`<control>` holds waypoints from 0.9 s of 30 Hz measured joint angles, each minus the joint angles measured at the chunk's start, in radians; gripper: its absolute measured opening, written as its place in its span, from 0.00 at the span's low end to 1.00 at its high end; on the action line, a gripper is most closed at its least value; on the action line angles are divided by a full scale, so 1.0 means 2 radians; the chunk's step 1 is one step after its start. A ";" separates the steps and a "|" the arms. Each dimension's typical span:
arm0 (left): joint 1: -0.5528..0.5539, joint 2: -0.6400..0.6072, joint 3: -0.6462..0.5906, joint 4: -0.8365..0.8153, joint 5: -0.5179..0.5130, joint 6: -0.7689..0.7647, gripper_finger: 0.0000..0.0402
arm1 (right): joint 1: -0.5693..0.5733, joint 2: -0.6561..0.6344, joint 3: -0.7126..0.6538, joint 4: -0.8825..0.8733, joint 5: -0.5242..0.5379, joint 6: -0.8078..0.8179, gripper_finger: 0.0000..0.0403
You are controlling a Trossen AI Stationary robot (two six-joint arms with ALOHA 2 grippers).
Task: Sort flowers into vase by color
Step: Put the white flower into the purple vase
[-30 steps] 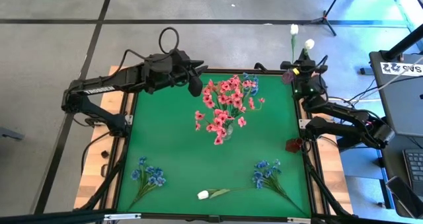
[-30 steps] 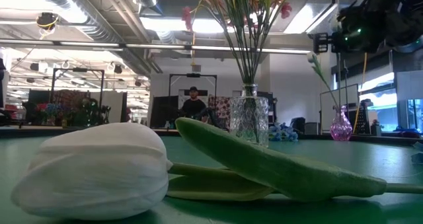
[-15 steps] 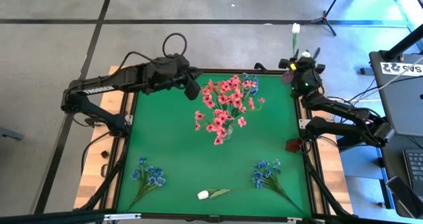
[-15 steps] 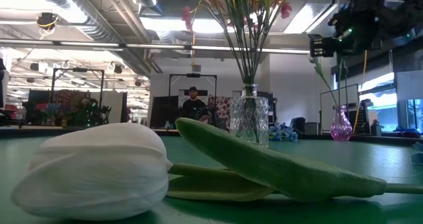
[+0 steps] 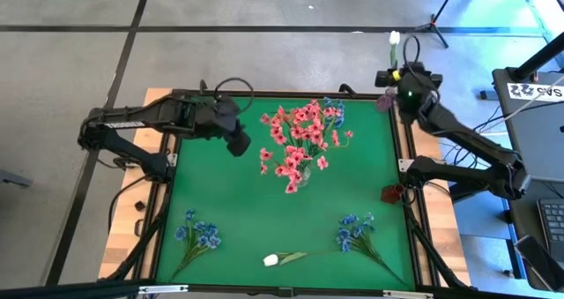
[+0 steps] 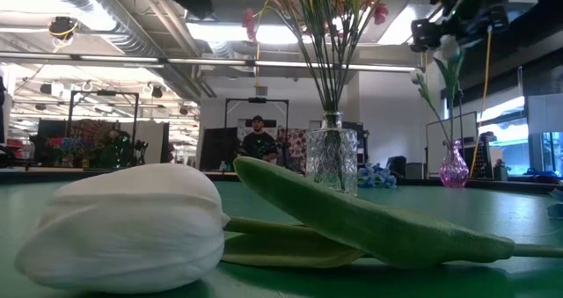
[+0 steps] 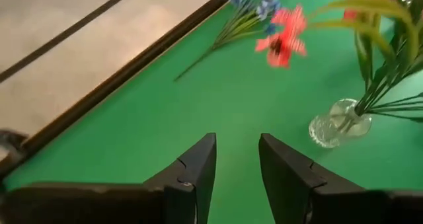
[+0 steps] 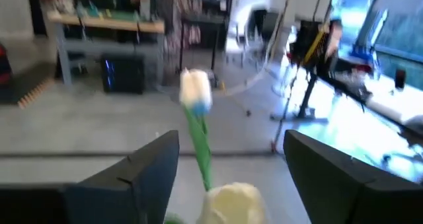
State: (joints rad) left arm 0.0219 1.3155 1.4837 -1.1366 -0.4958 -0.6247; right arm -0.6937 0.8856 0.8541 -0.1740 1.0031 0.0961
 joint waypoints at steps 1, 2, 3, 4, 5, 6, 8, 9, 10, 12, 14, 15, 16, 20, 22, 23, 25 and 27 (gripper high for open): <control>-0.006 0.000 0.000 -0.009 -0.006 -0.012 0.28 | 0.000 0.000 0.017 -0.044 -0.001 0.023 0.68; -0.013 0.000 0.000 -0.018 -0.012 -0.025 0.28 | 0.000 0.000 0.033 -0.081 -0.003 0.046 0.68; -0.019 0.000 0.000 -0.027 -0.017 -0.037 0.28 | 0.000 0.000 0.048 -0.114 -0.007 0.065 0.68; -0.025 0.000 0.000 -0.035 -0.021 -0.050 0.28 | 0.000 0.000 0.062 -0.145 -0.011 0.082 0.68; -0.032 0.000 0.000 -0.045 -0.022 -0.062 0.28 | 0.000 0.000 0.076 -0.177 -0.016 0.098 0.68; -0.039 0.000 0.000 -0.055 -0.023 -0.073 0.28 | 0.000 0.000 0.088 -0.205 -0.024 0.113 0.68; -0.055 0.000 0.000 -0.078 -0.022 -0.101 0.28 | 0.000 0.000 0.111 -0.246 -0.047 0.135 0.68; -0.064 0.000 0.000 -0.091 -0.019 -0.118 0.28 | 0.000 0.000 0.119 -0.259 -0.056 0.143 0.68; -0.074 0.000 0.000 -0.104 -0.014 -0.137 0.28 | 0.000 0.000 0.128 -0.270 -0.064 0.148 0.68; -0.094 0.000 0.000 -0.128 -0.004 -0.184 0.28 | 0.000 0.000 0.144 -0.285 -0.075 0.149 0.68; -0.119 0.000 0.000 -0.152 0.006 -0.233 0.28 | 0.000 0.000 0.159 -0.294 -0.075 0.151 0.68; -0.133 0.000 0.000 -0.161 0.013 -0.256 0.29 | 0.000 0.000 0.167 -0.300 -0.075 0.151 0.68; -0.149 0.000 0.000 -0.169 0.020 -0.280 0.29 | 0.000 0.000 0.175 -0.305 -0.075 0.152 0.68; -0.220 0.000 -0.016 -0.169 0.046 -0.374 0.33 | 0.000 0.000 0.207 -0.321 -0.082 0.151 0.68; -0.259 0.000 -0.036 -0.155 0.068 -0.424 0.35 | 0.000 0.000 0.218 -0.323 -0.088 0.150 0.68; -0.278 0.000 -0.049 -0.141 0.081 -0.445 0.36 | 0.000 0.000 0.222 -0.324 -0.094 0.150 0.68; -0.315 0.000 -0.079 -0.090 0.103 -0.469 0.38 | 0.000 0.000 0.232 -0.331 -0.107 0.150 0.68; -0.348 0.002 -0.110 -0.003 0.108 -0.468 0.38 | 0.000 0.000 0.241 -0.338 -0.119 0.150 0.68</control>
State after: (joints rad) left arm -0.6749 1.3191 1.2633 -1.1432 -0.2802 -1.5600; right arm -0.6941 0.8852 1.3365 -0.8500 0.7648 0.3961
